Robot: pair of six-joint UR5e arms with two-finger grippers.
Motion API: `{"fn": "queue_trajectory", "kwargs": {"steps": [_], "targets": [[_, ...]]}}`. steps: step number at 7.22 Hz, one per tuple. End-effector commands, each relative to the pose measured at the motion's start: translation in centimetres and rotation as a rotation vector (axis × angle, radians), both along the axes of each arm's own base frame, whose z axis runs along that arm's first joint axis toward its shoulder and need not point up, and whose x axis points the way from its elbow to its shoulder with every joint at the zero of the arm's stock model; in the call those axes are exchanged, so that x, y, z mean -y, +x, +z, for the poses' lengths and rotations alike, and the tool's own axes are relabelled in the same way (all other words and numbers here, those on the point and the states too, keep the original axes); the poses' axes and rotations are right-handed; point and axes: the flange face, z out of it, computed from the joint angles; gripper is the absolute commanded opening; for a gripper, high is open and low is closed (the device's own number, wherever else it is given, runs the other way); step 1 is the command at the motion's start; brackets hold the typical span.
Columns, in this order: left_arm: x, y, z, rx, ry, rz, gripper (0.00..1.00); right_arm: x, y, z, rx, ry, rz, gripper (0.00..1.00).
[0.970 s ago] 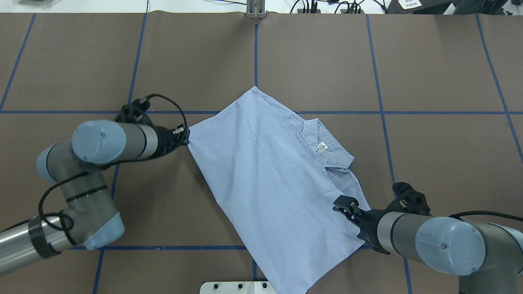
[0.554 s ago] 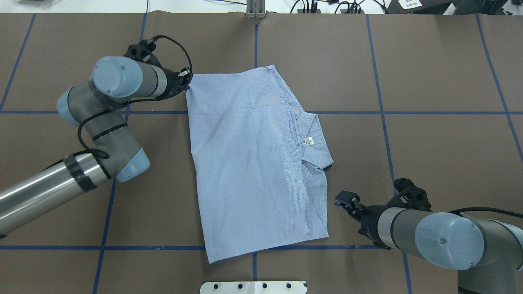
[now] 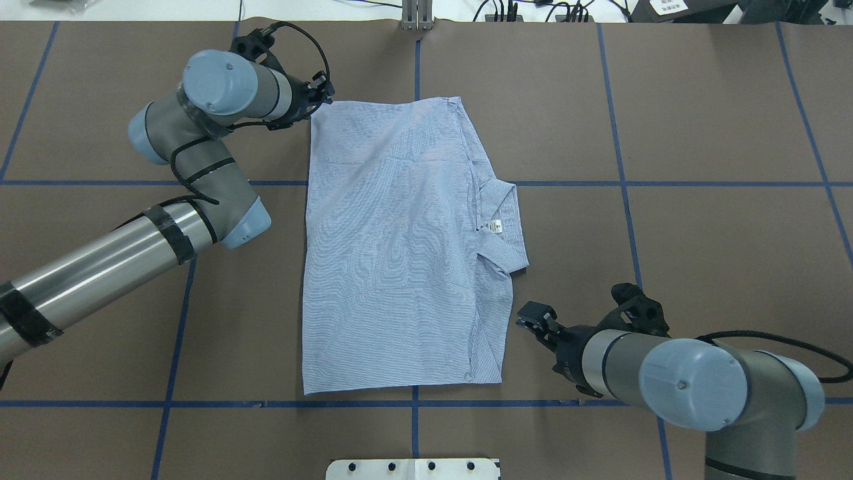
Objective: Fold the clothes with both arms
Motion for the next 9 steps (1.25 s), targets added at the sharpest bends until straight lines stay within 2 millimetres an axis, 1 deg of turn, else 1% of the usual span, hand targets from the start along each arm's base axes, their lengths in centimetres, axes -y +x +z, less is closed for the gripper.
{"fn": "queue_trajectory", "kwargs": {"steps": [1, 2, 3, 4, 5, 8, 9], "targets": [[-2.1, -4.3, 0.3, -0.056, 0.003, 0.061, 0.64, -0.3, -2.7, -1.6, 0.020, 0.020, 0.008, 1.00], [-2.8, -5.4, 1.2, -0.060, -0.001, 0.066, 0.64, -2.7, -4.3, -1.8, 0.015, 0.057, 0.010, 1.00], [-3.0, -5.6, 1.3, -0.060, 0.001, 0.065, 0.64, -3.0, -5.9, -2.1, 0.010, 0.078, 0.030, 1.00], [-3.0, -5.6, 1.3, -0.060, 0.001, 0.065, 0.64, -2.2, -7.6, -1.7, -0.027, 0.117, 0.095, 1.00], [-3.0, -5.6, 1.3, -0.060, 0.001, 0.065, 0.64, -2.4, -9.4, -1.8, -0.046, 0.134, 0.112, 1.00], [-3.0, -5.7, 1.3, -0.060, 0.002, 0.062, 0.64, -3.2, -9.9, -2.2, -0.042, 0.135, 0.097, 1.00], [-3.0, -5.7, 1.3, -0.060, 0.001, 0.064, 0.64, -3.0, -9.3, -2.8, -0.039, 0.134, 0.100, 1.00]]}}
